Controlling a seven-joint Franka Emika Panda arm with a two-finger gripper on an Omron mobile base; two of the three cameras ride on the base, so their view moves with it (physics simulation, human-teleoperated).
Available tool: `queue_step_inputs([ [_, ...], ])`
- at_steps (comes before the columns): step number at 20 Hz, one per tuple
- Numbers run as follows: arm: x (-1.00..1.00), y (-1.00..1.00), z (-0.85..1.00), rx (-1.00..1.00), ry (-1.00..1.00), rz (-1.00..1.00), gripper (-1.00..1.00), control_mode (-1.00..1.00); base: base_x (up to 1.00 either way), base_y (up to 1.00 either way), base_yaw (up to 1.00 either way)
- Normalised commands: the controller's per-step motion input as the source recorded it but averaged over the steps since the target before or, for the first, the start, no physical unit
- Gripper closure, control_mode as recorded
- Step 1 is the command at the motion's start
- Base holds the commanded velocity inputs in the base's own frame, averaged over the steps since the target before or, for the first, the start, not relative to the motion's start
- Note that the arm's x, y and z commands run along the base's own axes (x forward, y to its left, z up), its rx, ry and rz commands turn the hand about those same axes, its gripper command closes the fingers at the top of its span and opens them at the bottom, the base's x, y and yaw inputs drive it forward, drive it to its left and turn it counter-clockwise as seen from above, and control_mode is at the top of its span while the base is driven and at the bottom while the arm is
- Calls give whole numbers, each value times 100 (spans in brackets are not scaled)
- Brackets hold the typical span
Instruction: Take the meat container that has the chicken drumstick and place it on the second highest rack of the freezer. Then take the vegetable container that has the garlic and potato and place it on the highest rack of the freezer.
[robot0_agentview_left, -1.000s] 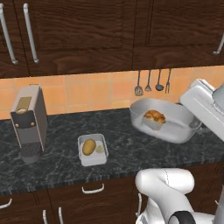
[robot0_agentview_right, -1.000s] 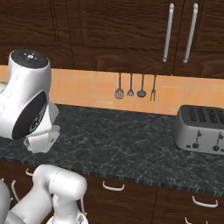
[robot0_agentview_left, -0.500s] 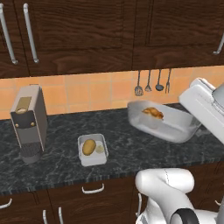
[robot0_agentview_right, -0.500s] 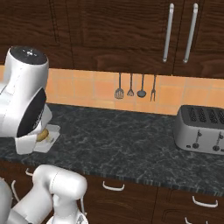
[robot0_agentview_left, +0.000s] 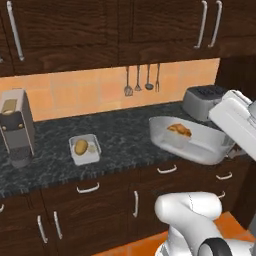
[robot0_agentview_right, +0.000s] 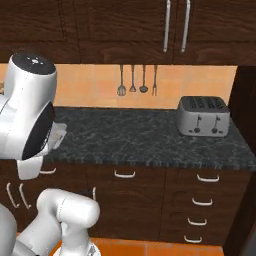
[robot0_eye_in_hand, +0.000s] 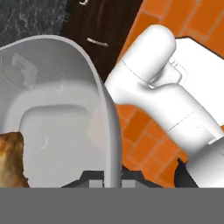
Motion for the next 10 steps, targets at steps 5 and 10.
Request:
queue_step_inputs([
  [5, 0, 0, 0, 0, 0, 0, 100, 100, -35, -7, -80],
  [10, 0, 0, 0, 0, 0, 0, 100, 100, -26, -15, -82],
])
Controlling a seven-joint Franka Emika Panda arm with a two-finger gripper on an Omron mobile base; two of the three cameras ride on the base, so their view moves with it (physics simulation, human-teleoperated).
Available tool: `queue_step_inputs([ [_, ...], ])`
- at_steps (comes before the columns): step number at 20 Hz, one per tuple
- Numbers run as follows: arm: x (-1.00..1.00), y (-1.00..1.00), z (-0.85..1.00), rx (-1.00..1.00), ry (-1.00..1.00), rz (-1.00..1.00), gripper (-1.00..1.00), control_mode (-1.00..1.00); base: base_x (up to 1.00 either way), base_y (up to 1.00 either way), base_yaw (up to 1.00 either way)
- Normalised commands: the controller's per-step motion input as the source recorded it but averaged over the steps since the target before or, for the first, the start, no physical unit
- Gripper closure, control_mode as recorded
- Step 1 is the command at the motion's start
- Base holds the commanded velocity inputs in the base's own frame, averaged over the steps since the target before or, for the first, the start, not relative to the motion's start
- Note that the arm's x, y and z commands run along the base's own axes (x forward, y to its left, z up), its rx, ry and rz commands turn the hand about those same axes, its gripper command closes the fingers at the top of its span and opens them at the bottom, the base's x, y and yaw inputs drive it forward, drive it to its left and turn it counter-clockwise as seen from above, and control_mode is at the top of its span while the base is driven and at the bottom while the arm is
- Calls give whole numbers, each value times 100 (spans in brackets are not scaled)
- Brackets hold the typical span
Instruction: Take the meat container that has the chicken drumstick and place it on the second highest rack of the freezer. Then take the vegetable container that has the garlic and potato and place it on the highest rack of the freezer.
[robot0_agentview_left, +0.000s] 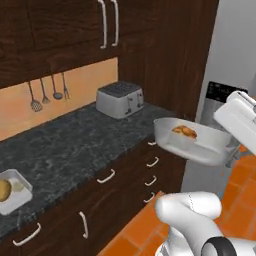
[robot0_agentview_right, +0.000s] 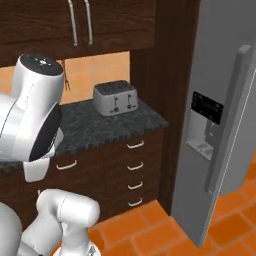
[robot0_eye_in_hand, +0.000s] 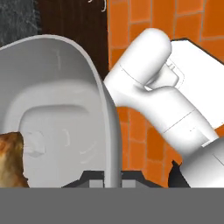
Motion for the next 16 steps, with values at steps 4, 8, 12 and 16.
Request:
queue_step_inputs([
  [4, 0, 0, 0, 0, 0, 0, 100, 100, -30, -31, -77],
  [8, 0, 0, 0, 0, 0, 0, 100, 100, -14, -65, -69],
  [12, 0, 0, 0, 0, 0, 0, 100, 100, 5, -81, -60],
  [16, 0, 0, 0, 0, 0, 0, 100, 100, 62, -76, -47],
])
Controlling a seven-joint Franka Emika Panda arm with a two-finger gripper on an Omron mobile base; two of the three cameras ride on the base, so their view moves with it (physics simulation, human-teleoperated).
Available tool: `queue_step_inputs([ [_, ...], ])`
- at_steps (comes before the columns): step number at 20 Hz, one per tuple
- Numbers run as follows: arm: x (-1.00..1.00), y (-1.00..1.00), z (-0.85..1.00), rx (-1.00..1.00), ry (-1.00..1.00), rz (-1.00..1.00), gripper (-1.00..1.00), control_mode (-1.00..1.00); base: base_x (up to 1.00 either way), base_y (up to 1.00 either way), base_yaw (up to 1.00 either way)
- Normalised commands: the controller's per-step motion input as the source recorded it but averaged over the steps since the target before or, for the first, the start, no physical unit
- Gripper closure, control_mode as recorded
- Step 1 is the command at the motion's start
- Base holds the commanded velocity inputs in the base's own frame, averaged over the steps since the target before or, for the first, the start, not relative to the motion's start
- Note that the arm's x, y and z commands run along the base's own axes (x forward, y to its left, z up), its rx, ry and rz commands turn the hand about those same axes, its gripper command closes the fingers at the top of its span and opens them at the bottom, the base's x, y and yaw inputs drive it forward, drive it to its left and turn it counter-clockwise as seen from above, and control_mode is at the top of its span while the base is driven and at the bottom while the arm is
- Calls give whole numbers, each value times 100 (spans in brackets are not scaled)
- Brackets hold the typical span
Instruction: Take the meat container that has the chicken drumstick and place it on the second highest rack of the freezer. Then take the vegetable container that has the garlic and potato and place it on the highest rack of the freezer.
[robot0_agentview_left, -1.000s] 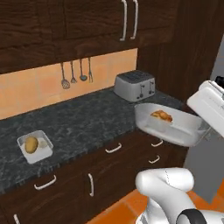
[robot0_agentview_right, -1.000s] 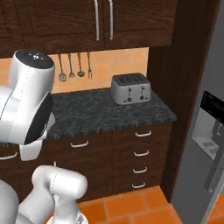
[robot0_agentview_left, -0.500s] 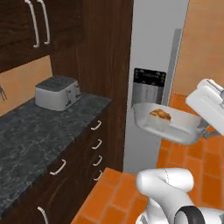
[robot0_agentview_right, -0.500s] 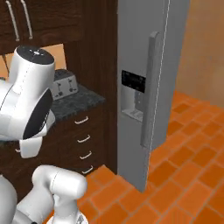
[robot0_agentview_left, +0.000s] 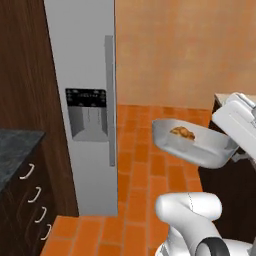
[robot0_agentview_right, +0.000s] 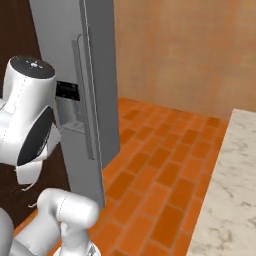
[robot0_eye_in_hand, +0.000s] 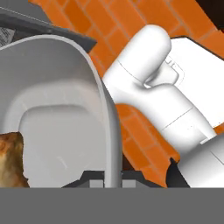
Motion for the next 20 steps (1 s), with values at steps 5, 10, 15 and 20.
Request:
queue_step_inputs([
  [5, 0, 0, 0, 0, 0, 0, 100, 100, 99, -60, -27],
  [10, 0, 0, 0, 0, 0, 0, 100, 100, 100, -36, -22],
  [15, 0, 0, 0, 0, 0, 0, 100, 100, 100, -35, -16],
  [20, 0, 0, 0, 0, 0, 0, 100, 100, 100, -34, 3],
])
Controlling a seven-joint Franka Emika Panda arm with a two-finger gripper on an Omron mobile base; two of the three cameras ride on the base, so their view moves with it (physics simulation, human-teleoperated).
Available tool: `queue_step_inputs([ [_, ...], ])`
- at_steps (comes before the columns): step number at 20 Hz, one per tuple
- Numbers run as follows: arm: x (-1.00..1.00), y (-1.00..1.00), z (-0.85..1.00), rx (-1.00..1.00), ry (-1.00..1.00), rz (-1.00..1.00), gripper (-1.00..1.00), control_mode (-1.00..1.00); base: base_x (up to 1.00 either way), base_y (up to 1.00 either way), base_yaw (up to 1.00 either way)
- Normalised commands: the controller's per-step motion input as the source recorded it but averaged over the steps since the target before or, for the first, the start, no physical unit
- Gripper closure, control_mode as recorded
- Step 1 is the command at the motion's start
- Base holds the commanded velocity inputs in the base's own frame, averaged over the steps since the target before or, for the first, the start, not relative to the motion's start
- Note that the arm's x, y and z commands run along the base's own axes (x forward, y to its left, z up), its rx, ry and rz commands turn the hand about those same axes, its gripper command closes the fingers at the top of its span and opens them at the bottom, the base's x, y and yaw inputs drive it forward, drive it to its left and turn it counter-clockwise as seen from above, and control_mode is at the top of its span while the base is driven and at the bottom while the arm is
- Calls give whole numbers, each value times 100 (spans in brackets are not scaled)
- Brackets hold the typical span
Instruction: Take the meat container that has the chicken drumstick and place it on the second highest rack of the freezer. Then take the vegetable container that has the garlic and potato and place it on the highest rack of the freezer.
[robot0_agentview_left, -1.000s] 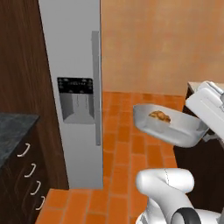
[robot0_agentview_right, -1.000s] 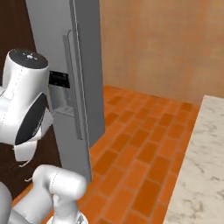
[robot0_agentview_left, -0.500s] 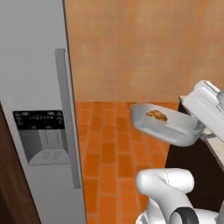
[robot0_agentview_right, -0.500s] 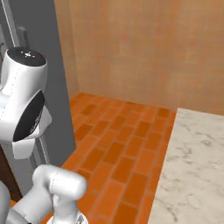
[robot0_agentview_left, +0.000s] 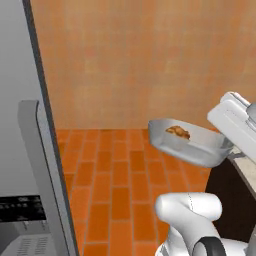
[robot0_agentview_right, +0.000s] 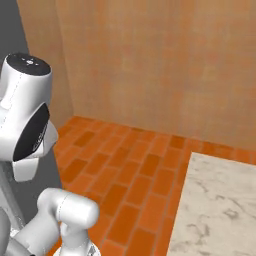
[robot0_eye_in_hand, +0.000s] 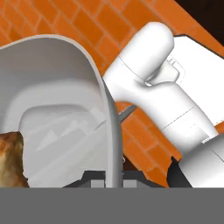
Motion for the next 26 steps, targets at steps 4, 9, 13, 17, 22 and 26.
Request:
queue_step_inputs([
  [4, 0, 0, 0, 0, 0, 0, 100, 100, 100, -31, 27],
  [9, 0, 0, 0, 0, 0, 0, 100, 100, 75, -15, 59],
  [13, 0, 0, 0, 0, 0, 0, 100, 100, 21, -1, 74],
  [17, 0, 0, 0, 0, 0, 0, 100, 100, 39, -19, 75],
  [22, 0, 0, 0, 0, 0, 0, 100, 100, 12, -37, 73],
  [26, 0, 0, 0, 0, 0, 0, 100, 100, 16, -65, 62],
])
